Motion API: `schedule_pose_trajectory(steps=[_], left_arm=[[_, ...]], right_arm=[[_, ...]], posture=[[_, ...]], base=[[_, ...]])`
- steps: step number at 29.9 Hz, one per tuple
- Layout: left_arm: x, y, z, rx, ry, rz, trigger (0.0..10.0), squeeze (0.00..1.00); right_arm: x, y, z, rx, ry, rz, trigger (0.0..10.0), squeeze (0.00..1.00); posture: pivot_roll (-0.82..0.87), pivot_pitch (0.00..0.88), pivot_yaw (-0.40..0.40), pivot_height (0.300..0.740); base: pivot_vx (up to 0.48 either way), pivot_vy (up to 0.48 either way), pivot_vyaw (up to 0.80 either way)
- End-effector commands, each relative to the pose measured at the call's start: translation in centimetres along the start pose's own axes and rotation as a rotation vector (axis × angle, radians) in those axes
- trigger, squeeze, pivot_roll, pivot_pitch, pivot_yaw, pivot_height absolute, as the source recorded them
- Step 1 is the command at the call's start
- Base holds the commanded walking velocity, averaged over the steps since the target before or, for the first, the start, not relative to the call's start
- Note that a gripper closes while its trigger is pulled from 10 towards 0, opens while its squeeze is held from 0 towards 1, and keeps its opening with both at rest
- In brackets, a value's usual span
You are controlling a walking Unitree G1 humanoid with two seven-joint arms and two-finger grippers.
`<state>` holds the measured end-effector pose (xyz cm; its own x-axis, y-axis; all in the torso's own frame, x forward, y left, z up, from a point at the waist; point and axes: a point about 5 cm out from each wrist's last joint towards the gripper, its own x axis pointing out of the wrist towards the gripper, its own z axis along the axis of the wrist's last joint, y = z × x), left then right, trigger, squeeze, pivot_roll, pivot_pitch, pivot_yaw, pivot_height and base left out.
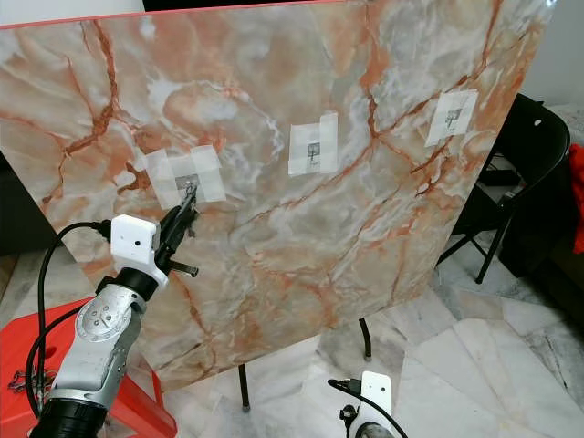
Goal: Hang keys on a hook
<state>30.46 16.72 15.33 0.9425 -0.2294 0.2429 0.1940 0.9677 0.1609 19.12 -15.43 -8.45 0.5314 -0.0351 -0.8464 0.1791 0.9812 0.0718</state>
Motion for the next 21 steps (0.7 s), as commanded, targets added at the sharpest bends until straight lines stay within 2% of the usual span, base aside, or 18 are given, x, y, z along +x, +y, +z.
schedule_pose_trajectory(steps=[1,12,13,14,15,16,17,18,19,21], left_arm=[[0.33,0.71,0.42,-0.009,-0.019,0.042,10.0,0.0],[0.16,0.58,0.16,-0.025,-0.012,0.036,10.0,0.0],[0.16,0.56,0.12,-0.033,-0.01,0.035,10.0,0.15],[0.16,0.56,0.11,-0.034,-0.009,0.035,10.0,0.15],[0.16,0.56,0.11,-0.034,-0.009,0.034,10.0,0.24],[0.16,0.56,0.1,-0.035,-0.009,0.034,10.0,0.4],[0.16,0.56,0.1,-0.035,-0.009,0.033,10.0,0.4],[0.16,0.55,0.1,-0.038,-0.009,0.032,10.0,0.78],[0.16,0.53,0.09,-0.04,-0.009,0.03,10.0,1.0],[0.13,0.47,0.09,-0.044,-0.009,0.025,10.0,1.0]], right_arm=[[0.02,-0.12,0.21,0.007,-0.002,-0.006,10.0,0.0],[0.02,-0.11,0.21,0.006,-0.001,-0.005,10.0,0.0],[0.02,-0.11,0.21,0.006,-0.002,-0.005,10.0,0.0],[0.02,-0.11,0.21,0.006,-0.002,-0.005,10.0,0.0],[0.02,-0.11,0.21,0.006,-0.002,-0.005,10.0,0.0],[0.02,-0.11,0.21,0.007,-0.002,-0.005,10.0,0.0],[0.02,-0.11,0.21,0.007,-0.002,-0.005,10.0,0.0],[0.02,-0.11,0.21,0.006,-0.002,-0.005,10.0,0.0],[0.02,-0.11,0.21,0.007,-0.002,-0.005,10.0,0.0],[0.02,-0.11,0.22,0.006,-0.002,-0.005,10.0,0.0]], posture=[[0.07,0.0,-0.055,0.74],[0.07,0.0,-0.055,0.74],[0.07,0.0,-0.055,0.74],[0.07,0.0,-0.055,0.74],[0.07,0.0,-0.055,0.74],[0.07,0.0,-0.055,0.74],[0.07,0.0,-0.055,0.74],[0.07,0.0,-0.055,0.74],[0.07,0.0,-0.055,0.74],[0.07,0.0,-0.056,0.74]], base=[[0.0,0.0,0.0],[0.0,0.0,0.0],[0.0,0.0,0.0],[0.0,0.0,0.0],[0.0,0.0,0.0],[0.0,0.0,0.0],[0.0,0.0,0.0],[0.0,0.0,0.0],[0.0,0.0,0.0],[0.0,0.0,0.0]])
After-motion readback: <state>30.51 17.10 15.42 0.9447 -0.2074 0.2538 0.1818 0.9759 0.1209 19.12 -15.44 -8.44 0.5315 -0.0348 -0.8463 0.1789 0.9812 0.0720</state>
